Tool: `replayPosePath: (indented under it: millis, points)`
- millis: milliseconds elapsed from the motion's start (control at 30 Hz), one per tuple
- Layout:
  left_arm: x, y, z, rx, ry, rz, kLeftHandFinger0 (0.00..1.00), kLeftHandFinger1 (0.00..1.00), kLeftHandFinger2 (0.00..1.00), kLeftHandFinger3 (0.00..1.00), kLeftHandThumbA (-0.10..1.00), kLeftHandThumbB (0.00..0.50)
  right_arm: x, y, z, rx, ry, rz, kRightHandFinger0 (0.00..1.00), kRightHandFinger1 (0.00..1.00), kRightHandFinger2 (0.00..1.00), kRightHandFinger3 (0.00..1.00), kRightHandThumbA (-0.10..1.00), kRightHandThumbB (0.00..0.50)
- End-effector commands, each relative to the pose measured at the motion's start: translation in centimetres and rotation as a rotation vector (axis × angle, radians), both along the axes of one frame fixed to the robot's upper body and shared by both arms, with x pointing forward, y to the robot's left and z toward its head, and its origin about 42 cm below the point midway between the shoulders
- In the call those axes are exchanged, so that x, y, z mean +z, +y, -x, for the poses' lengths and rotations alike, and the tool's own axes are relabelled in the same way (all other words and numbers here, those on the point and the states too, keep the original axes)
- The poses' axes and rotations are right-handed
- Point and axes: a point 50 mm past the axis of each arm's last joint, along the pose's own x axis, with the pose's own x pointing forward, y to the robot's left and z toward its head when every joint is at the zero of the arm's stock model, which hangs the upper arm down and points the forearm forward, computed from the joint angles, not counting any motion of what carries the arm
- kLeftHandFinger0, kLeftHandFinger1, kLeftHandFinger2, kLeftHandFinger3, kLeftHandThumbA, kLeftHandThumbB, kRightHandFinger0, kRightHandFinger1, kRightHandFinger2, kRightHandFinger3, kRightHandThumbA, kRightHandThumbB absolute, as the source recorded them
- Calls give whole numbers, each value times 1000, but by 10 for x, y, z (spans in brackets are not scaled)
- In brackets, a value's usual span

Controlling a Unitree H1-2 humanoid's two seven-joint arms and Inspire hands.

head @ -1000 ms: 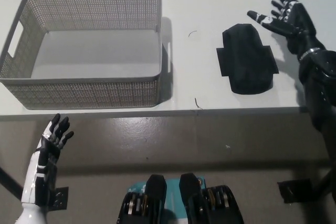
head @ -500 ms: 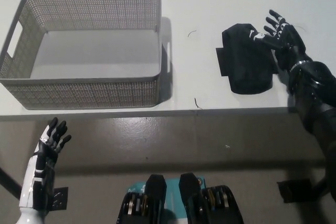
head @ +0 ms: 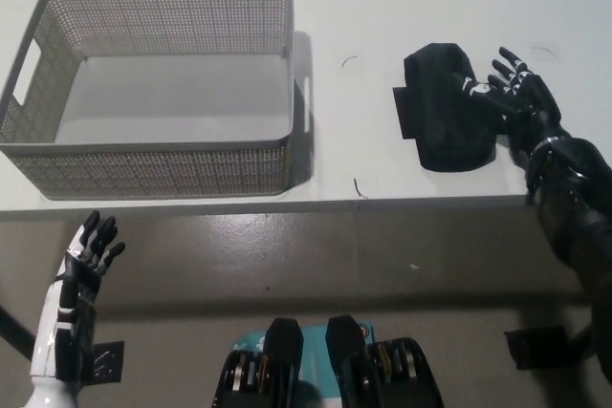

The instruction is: Use the right hand to push the pencil case on the right hand side to the container on the left side

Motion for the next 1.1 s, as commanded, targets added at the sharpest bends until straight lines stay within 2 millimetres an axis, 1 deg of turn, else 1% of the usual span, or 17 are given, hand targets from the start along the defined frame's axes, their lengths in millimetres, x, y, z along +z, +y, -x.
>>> replayPosePath:
  millis: [0,67,133,200,300,367,567,633,700,767,800,833,867,967,1000,1033,1067]
  points:
    - [17,-3,-1,-18,-90,-3,1000,1000,1000,1000,1000,138,15,26,-7,35,-47,36,1000,1000,1000,1000,1000,228]
    - [17,-3,0,-25,-87,7,1000,1000,1000,1000,1000,153,12,38,-6,62,-46,34,1000,1000,1000,1000,1000,219]
    - [18,-2,0,-22,-93,3,1000,1000,1000,1000,1000,140,9,49,-5,80,-42,40,1000,1000,1000,1000,1000,204]
    - [19,0,1,-23,-92,-2,1000,1000,1000,1000,1000,148,7,60,-3,94,-38,20,1000,1000,1000,1000,1000,186]
    - [20,2,1,-32,-95,-2,1000,1000,1000,1000,1000,154,7,75,-2,111,-36,12,1000,1000,1000,1000,1000,208]
    - [20,1,1,-37,-95,1,1000,1000,1000,1000,1000,154,7,84,-2,117,-35,-10,1000,1000,1000,1000,1000,208]
    - [21,-1,2,-34,-102,4,1000,1000,1000,1000,1000,157,11,119,0,154,-35,-46,1000,1000,1000,1000,1000,188]
    - [22,-1,2,-34,-104,10,1000,1000,1000,1000,1000,156,12,125,1,158,-37,-39,1000,1000,1000,1000,1000,196]
    - [23,-2,2,-32,-107,6,1000,1000,1000,1000,1000,158,12,136,3,166,-50,-92,1000,1000,1000,1000,1000,169]
    - [24,-3,1,-34,-111,3,1000,1000,1000,1000,1000,148,13,148,5,174,-51,-129,1000,1000,1000,1000,1000,184]
    - [25,-3,1,-40,-114,8,1000,1000,1000,1000,1000,144,13,155,6,186,-45,-118,1000,1000,1000,1000,1000,203]
    - [25,-3,1,-41,-114,9,1000,1000,1000,1000,1000,145,14,156,6,187,-45,-116,1000,1000,1000,1000,1000,204]
    - [25,-3,1,-44,-117,11,1000,1000,1000,1000,1000,140,15,165,8,200,-42,-122,1000,1000,1000,1000,1000,235]
    - [26,-3,0,-42,-114,3,1000,1000,1000,1000,1000,150,19,179,9,201,-49,-150,1000,1000,1000,1000,1000,227]
    - [26,-3,0,-42,-113,3,1000,1000,1000,1000,1000,152,20,184,10,205,-44,-168,1000,1000,1000,1000,1000,237]
    - [27,-3,0,-44,-115,9,1000,1000,1000,1000,1000,150,22,193,12,225,-51,-190,1000,1000,1000,1000,1000,218]
    - [27,-3,0,-44,-115,10,1000,1000,1000,1000,1000,151,22,194,12,227,-52,-192,1000,1000,1000,1000,1000,218]
